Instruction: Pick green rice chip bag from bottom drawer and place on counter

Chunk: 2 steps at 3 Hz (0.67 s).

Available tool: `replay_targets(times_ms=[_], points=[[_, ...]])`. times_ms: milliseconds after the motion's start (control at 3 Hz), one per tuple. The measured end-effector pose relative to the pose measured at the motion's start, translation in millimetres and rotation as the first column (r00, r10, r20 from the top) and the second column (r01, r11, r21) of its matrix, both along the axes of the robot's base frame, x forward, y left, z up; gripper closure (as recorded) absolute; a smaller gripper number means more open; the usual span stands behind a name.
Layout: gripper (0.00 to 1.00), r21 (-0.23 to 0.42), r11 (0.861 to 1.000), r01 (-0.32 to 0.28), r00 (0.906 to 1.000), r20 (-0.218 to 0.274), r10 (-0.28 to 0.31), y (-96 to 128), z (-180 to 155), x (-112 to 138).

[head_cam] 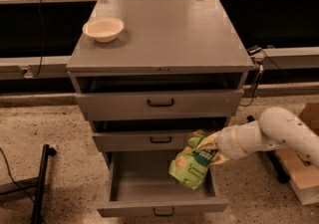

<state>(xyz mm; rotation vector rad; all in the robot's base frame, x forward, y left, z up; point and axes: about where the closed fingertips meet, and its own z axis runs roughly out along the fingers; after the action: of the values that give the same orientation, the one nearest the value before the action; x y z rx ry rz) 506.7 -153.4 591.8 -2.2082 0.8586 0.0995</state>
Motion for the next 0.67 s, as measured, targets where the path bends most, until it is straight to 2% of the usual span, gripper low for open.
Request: replay_targets(times_ms=[333,667], points=[[1.00,-0.040,0.999,-0.029,0.9991,0.031,0.030,-5.8,63.2,-5.6],[1.00,-0.056,0.996,-0.076,0.9924,0.093,0.081,1.3,142.0,-2.8]])
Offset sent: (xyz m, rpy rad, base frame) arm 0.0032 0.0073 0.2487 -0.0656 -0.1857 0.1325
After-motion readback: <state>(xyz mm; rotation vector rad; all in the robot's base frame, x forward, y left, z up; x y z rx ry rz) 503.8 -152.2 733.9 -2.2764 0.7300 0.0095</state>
